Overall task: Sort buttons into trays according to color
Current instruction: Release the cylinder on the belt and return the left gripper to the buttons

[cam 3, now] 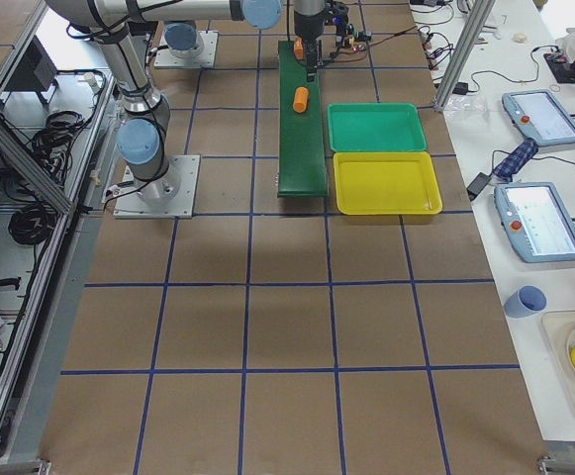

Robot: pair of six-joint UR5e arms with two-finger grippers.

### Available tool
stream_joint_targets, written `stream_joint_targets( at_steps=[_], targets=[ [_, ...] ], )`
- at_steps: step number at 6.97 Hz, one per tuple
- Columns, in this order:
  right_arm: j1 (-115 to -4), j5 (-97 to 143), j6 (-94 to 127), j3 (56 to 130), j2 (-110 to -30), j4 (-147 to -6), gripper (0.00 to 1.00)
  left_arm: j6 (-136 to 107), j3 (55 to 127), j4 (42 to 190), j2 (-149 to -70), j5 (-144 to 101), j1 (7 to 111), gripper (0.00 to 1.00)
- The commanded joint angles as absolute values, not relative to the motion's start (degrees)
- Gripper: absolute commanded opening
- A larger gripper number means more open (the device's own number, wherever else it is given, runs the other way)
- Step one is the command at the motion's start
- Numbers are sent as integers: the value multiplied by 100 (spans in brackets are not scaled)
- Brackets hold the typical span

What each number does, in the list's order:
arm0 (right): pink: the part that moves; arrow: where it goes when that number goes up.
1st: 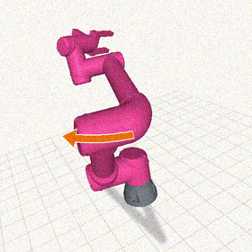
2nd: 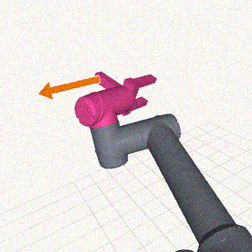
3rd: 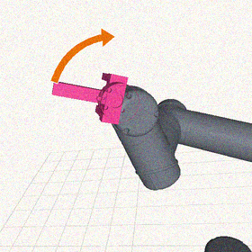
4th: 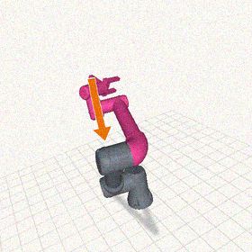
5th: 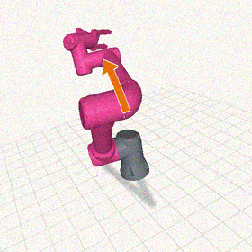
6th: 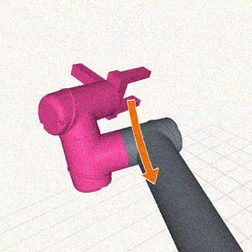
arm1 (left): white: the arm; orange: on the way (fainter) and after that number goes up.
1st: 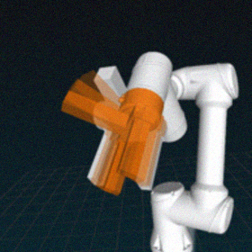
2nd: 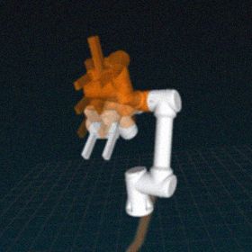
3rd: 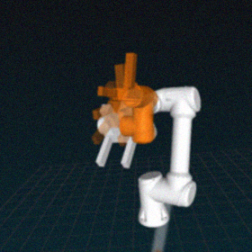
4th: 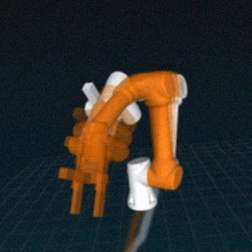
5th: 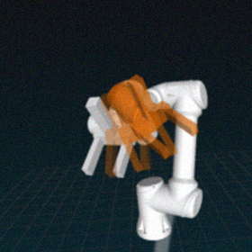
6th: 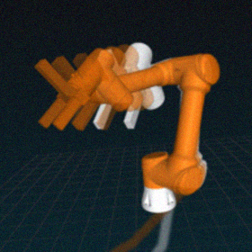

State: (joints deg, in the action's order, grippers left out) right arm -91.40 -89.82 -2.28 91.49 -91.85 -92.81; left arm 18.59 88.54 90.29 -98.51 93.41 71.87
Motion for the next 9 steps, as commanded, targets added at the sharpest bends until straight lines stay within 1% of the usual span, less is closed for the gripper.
stream_joint_targets(
  at_steps=[1, 3, 5, 6, 8, 9],
  targets=[
    [-9141, -8982, -229, 9149, -9185, -9281, 100, 2592, 8886, 8046, -10395, 9352, 6409, 100],
    [-9141, -8982, -229, 9149, -9185, -9281, 100, 2602, 8912, 7361, -11010, 9352, 6398, 100],
    [-9141, -8982, -229, 9149, -9185, -9290, 100, 2506, 8930, 7076, -11441, 9352, 6363, 100],
    [-9141, -8982, -229, 9149, -9185, -9281, 100, 2514, 8930, 6579, -11687, 9369, 6372, 100],
    [-9141, -8982, -229, 9149, -9185, -9290, 100, 2505, 9034, 6477, -11995, 9360, 6381, 100],
    [-9141, -8982, -229, 9149, -9185, -9281, 100, 2487, 9235, 6373, -12154, 9369, 6372, 100]
  ],
)
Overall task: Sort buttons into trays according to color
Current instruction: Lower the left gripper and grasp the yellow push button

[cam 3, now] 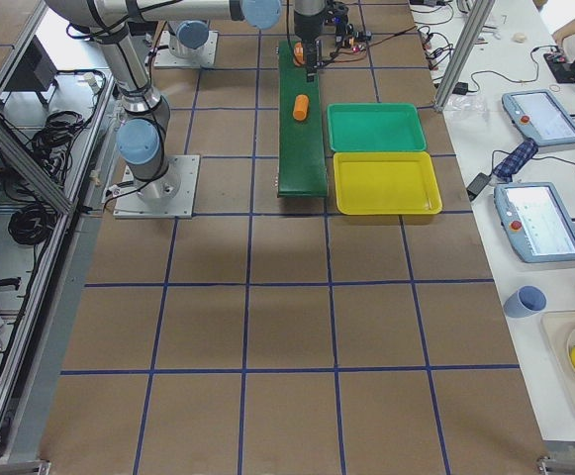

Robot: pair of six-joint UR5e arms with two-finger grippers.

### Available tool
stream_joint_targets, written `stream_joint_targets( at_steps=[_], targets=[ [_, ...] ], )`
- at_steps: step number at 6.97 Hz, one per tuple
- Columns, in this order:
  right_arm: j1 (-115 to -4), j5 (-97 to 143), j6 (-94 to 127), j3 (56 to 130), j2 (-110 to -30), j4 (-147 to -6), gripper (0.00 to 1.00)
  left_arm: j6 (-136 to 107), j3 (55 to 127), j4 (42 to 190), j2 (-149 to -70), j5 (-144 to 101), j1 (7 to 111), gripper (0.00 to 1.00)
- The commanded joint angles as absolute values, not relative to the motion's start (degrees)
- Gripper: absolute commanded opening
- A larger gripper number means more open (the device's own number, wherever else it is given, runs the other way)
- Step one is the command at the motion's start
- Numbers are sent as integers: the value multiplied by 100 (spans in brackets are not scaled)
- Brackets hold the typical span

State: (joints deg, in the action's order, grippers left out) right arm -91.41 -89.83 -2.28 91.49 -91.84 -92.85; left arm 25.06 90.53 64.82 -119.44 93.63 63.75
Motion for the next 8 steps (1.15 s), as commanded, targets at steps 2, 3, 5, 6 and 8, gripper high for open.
stream_joint_targets(
  at_steps=[2, 3, 5, 6, 8],
  targets=[
    [-9141, -8982, -229, 9149, -9185, -9290, 100, 2267, 9290, 6003, -12348, 9745, 6381, 100],
    [-9141, -8982, -229, 9149, -9185, -9281, 100, 2268, 9247, 6090, -12331, 9756, 6416, 100],
    [-9141, -8982, -229, 9149, -9185, -9281, 100, 2836, 9185, 6065, -12331, 9765, 6381, 95],
    [-9141, -8982, -229, 9149, -9185, -9281, 100, 2865, 9185, 6082, -12322, 9765, 6372, 29],
    [-9141, -8982, -229, 9149, -9185, -9281, 100, 2874, 9202, 6082, -12322, 9756, 6372, 0]
  ],
)
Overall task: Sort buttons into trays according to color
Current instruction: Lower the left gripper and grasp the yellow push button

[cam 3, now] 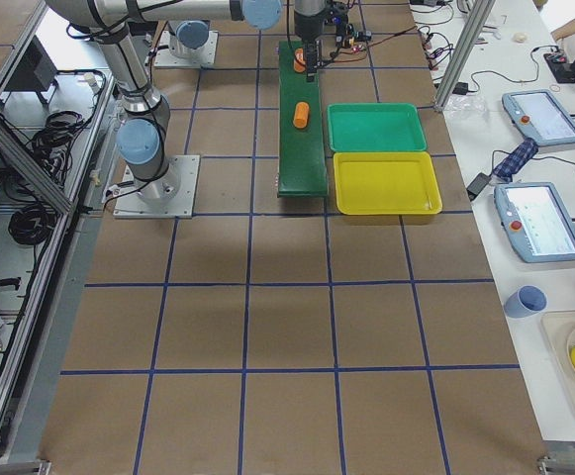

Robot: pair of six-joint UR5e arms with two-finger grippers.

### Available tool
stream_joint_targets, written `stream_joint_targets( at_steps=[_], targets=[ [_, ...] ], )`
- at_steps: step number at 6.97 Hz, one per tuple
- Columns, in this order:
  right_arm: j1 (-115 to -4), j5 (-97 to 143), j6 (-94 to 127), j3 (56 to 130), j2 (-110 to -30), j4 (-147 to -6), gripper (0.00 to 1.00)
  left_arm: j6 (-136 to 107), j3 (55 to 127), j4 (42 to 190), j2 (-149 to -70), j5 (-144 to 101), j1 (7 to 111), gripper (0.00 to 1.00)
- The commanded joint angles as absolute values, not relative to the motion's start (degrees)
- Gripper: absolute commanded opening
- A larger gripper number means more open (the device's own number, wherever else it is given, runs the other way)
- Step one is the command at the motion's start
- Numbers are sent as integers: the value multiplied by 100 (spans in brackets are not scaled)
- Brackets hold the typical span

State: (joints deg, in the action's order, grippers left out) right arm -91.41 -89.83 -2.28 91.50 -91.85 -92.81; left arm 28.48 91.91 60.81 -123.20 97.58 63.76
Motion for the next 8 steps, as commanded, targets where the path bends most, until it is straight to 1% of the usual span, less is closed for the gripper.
stream_joint_targets(
  at_steps=[1, 2, 3, 4, 6, 7, 8],
  targets=[
    [-9141, -8982, -229, 9149, -9185, -9281, 100, 2883, 9202, 6082, -12322, 9756, 6363, 0],
    [-9141, -8982, -229, 9149, -9185, -9281, 100, 2883, 9193, 6099, -12296, 9738, 6381, 0],
    [-9141, -8982, -229, 9149, -9185, -9281, 100, 2865, 9159, 6395, -12061, 9703, 6459, 0],
    [-9141, -8982, -229, 9149, -9185, -9281, 100, 2830, 9080, 6703, -11650, 9346, 6486, 0],
    [-9141, -8982, -229, 9149, -9185, -9281, 100, 2698, 9298, 7302, -10876, 9149, 7019, 0],
    [-9141, -8982, -229, 9149, -9185, -9281, 100, 2307, 9577, 7312, -10568, 9141, 7440, 0],
    [-9141, -8982, -229, 9149, -9185, -9281, 100, 2224, 10059, 7312, -10295, 9036, 7801, 0]
  ],
)
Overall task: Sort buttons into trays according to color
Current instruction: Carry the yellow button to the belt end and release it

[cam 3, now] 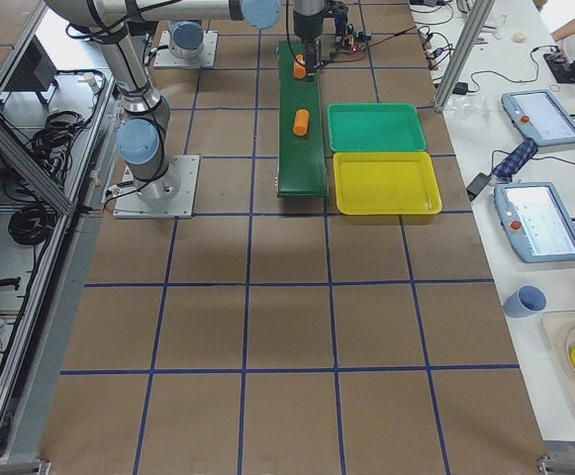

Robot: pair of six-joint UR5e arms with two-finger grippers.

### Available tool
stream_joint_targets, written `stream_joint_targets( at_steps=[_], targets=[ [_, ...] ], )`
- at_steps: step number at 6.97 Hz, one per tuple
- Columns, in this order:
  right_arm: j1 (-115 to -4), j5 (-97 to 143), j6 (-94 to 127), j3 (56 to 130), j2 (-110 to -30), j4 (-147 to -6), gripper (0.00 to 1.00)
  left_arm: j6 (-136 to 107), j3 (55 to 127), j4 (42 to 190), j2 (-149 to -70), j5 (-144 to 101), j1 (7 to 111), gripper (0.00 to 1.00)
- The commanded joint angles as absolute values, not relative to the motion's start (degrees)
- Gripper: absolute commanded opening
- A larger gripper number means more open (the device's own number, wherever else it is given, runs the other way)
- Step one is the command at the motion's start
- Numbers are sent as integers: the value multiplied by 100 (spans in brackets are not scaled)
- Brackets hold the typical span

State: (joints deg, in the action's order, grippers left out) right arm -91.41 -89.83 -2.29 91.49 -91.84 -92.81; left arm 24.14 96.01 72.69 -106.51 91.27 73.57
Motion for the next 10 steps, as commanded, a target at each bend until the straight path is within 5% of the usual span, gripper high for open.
stream_joint_targets(
  at_steps=[1, 8, 9, 10],
  targets=[
    [-9141, -8982, -229, 9149, -9185, -9281, 100, 2093, 10507, 7225, -10101, 8966, 8005, 0],
    [-9141, -8982, -229, 9149, -9185, -9281, 100, 2039, 11109, 7119, -10045, 8596, 8086, 0],
    [-9141, -8982, -229, 9149, -9185, -9281, 100, 2013, 11109, 7084, -10020, 8604, 8086, 45],
    [-9141, -8982, -229, 9149, -9185, -9281, 100, 1804, 11109, 6962, -10011, 8570, 8086, 99]
  ],
)
